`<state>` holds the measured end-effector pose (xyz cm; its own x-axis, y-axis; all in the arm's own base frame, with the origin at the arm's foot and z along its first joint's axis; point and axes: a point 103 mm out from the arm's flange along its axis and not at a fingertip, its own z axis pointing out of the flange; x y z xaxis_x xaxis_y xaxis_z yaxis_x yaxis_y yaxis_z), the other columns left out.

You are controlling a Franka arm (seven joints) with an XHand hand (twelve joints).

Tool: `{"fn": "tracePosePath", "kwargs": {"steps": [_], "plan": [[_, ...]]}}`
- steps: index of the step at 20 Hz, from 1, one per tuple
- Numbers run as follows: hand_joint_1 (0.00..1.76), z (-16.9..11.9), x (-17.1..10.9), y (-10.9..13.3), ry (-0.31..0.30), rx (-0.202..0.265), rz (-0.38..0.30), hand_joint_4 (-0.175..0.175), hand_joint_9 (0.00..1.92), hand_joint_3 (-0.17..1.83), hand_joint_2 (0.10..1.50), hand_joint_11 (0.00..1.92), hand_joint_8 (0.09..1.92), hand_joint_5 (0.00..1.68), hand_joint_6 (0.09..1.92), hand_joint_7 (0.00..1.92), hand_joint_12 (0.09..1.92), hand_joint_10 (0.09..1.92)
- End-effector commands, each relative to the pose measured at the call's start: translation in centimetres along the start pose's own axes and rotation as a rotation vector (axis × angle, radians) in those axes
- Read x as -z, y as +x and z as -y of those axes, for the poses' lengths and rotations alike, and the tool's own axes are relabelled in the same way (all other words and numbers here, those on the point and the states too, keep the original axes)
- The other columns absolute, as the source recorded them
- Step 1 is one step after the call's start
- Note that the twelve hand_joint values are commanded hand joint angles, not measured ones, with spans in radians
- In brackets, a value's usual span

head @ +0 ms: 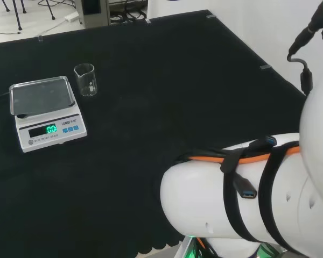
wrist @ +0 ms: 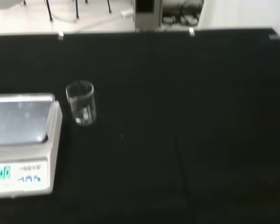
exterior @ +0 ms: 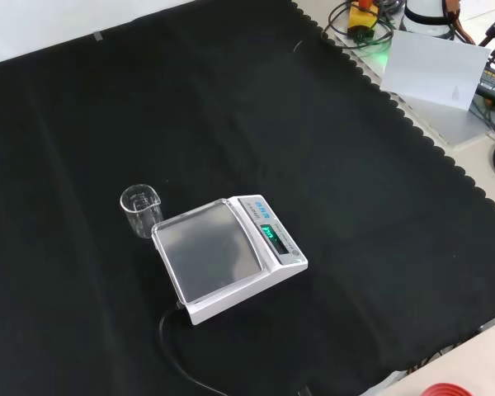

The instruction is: Pick up the beaker.

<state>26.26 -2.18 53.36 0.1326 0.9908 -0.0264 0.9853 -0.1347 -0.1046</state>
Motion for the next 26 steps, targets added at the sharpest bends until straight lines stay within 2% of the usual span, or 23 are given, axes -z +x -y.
{"fn": "tracePosePath", "kwargs": {"steps": [1,5,7,13,16,20,26], "plan": [[0.6,-11.0,-3.4,-2.0,0.043,-0.01,-0.018,-0.025,0.52,0.11,0.74,0.27,0.7,0.3,0.09,0.35,1.44,0.79],[0.6,-14.5,-5.1,-1.9,0.056,-0.005,-0.036,-0.025,0.49,0.11,0.74,0.24,0.7,0.27,0.09,0.3,1.45,0.79],[0.6,-16.4,-5.8,-2.2,0.06,0.007,-0.024,-0.024,0.46,0.1,0.74,0.21,0.7,0.25,0.09,0.27,1.46,0.8],[0.6,-21.8,-8.1,-1.2,0.042,0.024,-0.033,-0.014,0.34,0.1,0.74,0.05,0.69,0.17,0.09,0.14,1.52,0.84],[0.6,-24.1,-9.6,0.1,0.053,0.041,-0.023,-0.007,0.3,0.09,0.74,0.01,0.69,0.13,0.09,0.08,1.54,0.85],[0.6,-26.6,-10.9,1.6,0.013,0.066,-0.057,0.003,0.23,0.08,0.74,0.0,0.65,0.06,0.09,0.01,1.49,0.86],[0.59,-29.8,-12.4,5.9,0.013,0.129,-0.056,0.009,0.2,0.08,0.74,0.0,0.6,0.03,0.09,0.0,1.46,0.86]]}}
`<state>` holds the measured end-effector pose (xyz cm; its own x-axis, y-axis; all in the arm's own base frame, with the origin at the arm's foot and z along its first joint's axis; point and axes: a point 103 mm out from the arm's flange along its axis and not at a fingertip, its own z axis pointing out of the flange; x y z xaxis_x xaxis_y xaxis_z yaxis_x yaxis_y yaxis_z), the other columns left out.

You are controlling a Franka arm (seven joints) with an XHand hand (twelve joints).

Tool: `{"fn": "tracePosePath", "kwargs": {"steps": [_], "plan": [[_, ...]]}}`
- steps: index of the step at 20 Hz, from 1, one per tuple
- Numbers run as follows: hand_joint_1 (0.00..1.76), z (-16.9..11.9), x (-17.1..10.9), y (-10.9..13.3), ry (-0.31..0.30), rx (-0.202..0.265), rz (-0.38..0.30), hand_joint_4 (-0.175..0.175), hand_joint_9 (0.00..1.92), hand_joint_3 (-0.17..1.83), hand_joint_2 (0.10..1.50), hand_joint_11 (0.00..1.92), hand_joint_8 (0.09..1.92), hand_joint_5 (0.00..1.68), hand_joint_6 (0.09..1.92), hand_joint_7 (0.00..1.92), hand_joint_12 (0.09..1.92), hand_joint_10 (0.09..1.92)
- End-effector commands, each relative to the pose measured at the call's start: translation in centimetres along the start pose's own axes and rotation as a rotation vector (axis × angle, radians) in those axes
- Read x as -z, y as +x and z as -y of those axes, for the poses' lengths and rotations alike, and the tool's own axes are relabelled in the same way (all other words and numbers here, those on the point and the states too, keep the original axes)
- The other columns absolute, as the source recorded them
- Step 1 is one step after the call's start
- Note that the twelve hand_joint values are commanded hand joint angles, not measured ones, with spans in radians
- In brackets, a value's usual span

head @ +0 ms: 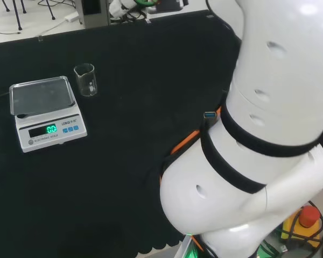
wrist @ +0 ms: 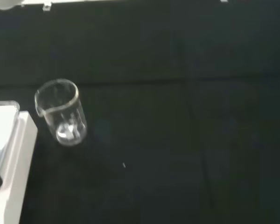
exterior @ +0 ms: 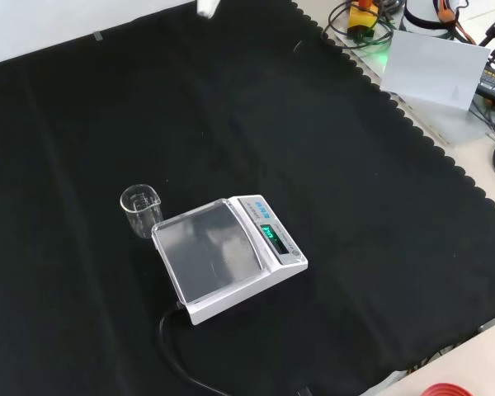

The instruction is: Pick up the beaker.

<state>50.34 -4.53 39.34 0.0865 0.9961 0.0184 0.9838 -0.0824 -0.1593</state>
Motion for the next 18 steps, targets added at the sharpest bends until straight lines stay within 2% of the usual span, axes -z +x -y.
{"fn": "tracePosePath", "kwargs": {"steps": [1,12,18], "plan": [[0.59,-5.1,-1.2,5.2,-0.037,0.09,0.001,0.01,0.2,0.08,0.74,0.0,0.6,0.03,0.09,0.0,1.46,0.86],[0.59,-11.4,-5.5,13.2,0.005,0.18,0.046,0.013,0.19,0.08,0.74,0.0,0.6,0.02,0.09,0.0,1.45,0.86],[0.59,-14.6,-10.3,15.6,0.074,0.214,0.082,0.015,0.18,0.08,0.74,0.0,0.58,0.02,0.09,0.0,1.43,0.87]]}}
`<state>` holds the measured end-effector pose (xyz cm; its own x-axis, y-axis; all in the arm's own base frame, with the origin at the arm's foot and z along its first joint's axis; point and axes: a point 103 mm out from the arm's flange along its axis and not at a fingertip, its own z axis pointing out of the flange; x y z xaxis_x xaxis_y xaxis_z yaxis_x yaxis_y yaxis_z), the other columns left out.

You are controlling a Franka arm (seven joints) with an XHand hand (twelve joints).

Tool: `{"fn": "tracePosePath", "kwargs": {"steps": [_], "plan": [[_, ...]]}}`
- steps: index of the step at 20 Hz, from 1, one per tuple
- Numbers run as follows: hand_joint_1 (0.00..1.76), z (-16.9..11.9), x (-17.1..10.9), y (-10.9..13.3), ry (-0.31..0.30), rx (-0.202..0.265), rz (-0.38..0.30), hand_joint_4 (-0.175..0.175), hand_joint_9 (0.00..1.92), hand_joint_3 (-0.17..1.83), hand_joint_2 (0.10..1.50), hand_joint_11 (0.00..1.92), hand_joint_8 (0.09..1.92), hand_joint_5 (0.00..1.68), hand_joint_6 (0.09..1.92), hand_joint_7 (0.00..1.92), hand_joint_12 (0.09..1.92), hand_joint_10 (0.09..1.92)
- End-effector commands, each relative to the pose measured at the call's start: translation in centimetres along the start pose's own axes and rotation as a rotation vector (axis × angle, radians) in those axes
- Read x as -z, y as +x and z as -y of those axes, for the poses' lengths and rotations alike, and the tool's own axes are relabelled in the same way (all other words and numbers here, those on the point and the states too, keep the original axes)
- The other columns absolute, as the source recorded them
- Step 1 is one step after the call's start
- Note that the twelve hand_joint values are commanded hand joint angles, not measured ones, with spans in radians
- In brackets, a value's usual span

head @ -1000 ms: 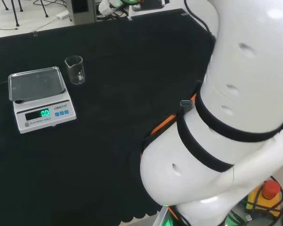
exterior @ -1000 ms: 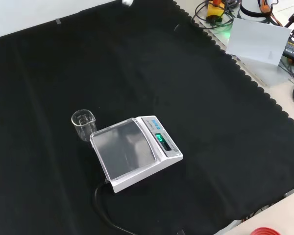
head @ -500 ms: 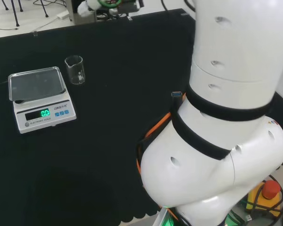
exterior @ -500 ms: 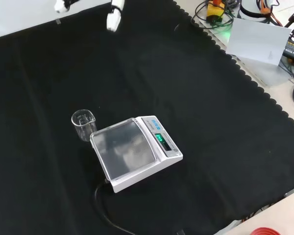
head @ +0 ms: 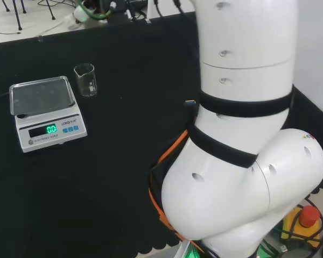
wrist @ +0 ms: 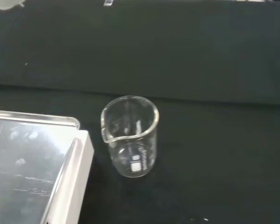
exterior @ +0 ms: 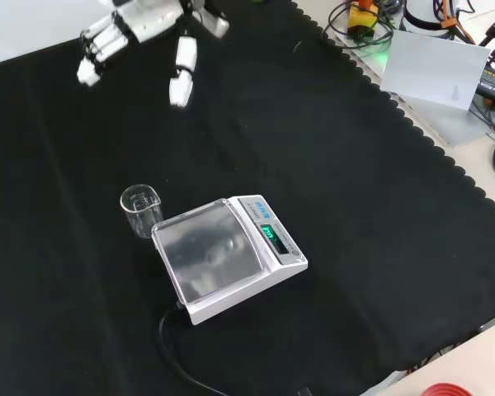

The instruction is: Pick up the beaker.

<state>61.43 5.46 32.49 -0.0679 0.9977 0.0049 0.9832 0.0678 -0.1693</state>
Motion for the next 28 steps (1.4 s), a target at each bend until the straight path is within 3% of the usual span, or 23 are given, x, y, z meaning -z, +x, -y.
{"fn": "tracePosePath", "kwargs": {"steps": [1,9,23,28], "plan": [[0.59,-4.5,-5.7,4.5,0.078,0.068,0.037,0.015,0.18,0.07,0.74,0.0,0.58,0.02,0.09,0.0,1.43,0.87],[0.58,-6.3,-11.7,4.5,0.172,0.073,0.054,0.022,0.15,0.07,0.73,0.0,0.53,0.01,0.09,0.0,1.41,0.87],[0.57,-7.5,-15.9,2.7,0.215,0.053,0.073,0.03,0.13,0.06,0.72,0.0,0.45,0.0,0.09,0.0,1.39,0.88],[0.57,-8.5,-16.0,1.9,0.223,0.042,0.08,0.032,0.12,0.05,0.72,0.0,0.44,0.0,0.09,0.0,1.39,0.88]]}}
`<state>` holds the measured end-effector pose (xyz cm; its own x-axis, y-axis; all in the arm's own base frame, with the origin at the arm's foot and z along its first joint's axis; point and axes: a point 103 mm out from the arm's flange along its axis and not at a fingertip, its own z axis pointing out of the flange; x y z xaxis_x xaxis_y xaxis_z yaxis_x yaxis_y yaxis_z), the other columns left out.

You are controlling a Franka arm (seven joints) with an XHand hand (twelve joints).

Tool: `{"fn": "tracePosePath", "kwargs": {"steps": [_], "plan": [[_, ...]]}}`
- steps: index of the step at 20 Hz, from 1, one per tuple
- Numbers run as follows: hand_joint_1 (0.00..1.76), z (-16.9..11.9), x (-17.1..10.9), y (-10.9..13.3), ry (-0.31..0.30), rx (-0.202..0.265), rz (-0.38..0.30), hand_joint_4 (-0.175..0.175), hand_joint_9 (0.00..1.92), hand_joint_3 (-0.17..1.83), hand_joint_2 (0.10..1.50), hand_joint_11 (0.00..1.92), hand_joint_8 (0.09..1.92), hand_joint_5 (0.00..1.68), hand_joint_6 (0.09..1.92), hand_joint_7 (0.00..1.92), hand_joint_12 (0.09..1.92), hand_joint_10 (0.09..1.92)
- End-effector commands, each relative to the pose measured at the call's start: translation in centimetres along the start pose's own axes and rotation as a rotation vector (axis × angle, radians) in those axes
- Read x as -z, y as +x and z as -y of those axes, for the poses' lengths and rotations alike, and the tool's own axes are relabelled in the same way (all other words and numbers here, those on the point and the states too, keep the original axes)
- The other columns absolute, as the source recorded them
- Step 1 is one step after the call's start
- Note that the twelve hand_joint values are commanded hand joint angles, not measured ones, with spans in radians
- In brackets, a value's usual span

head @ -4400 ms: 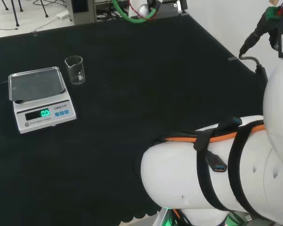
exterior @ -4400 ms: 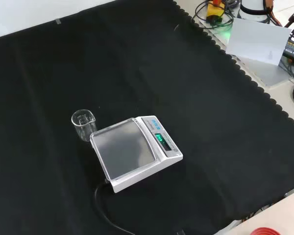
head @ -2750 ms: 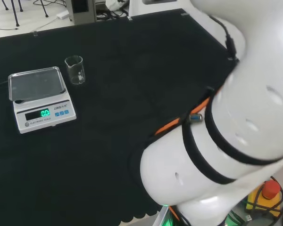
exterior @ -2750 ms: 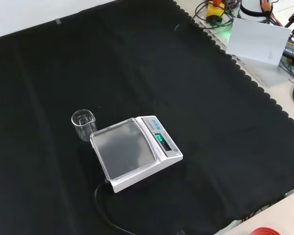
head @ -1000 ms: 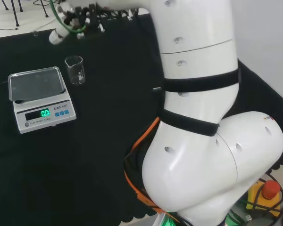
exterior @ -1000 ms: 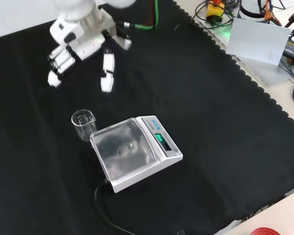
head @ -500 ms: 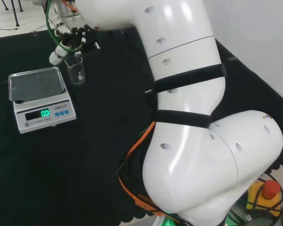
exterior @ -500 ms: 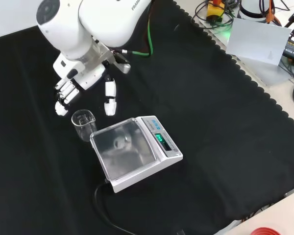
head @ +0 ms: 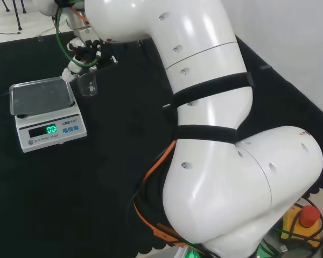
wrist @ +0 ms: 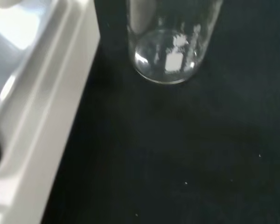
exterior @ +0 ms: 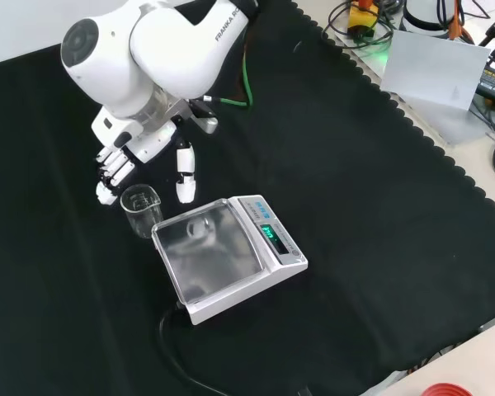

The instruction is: Pick up the beaker.

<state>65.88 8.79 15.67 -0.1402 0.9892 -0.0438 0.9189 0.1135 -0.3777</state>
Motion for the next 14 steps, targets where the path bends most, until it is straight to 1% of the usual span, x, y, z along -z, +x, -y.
{"fn": "tracePosePath", "kwargs": {"steps": [1,7,11,14], "plan": [[0.57,-1.1,0.0,-1.2,0.013,-0.017,0.016,0.032,0.11,0.05,0.72,0.0,0.44,0.0,0.09,0.0,1.39,0.88],[0.57,-1.8,-0.6,-1.1,0.035,-0.02,0.05,0.036,0.11,0.05,0.72,0.0,0.43,0.0,0.09,0.0,1.38,0.88],[0.57,-2.5,-1.1,-1.0,0.046,-0.024,0.05,0.037,0.1,0.05,0.72,0.0,0.42,0.0,0.09,0.0,1.38,0.88],[0.57,-2.7,-1.8,-1.0,0.059,-0.026,0.067,0.038,0.09,0.05,0.72,0.0,0.42,0.0,0.09,0.0,1.37,0.88]]}}
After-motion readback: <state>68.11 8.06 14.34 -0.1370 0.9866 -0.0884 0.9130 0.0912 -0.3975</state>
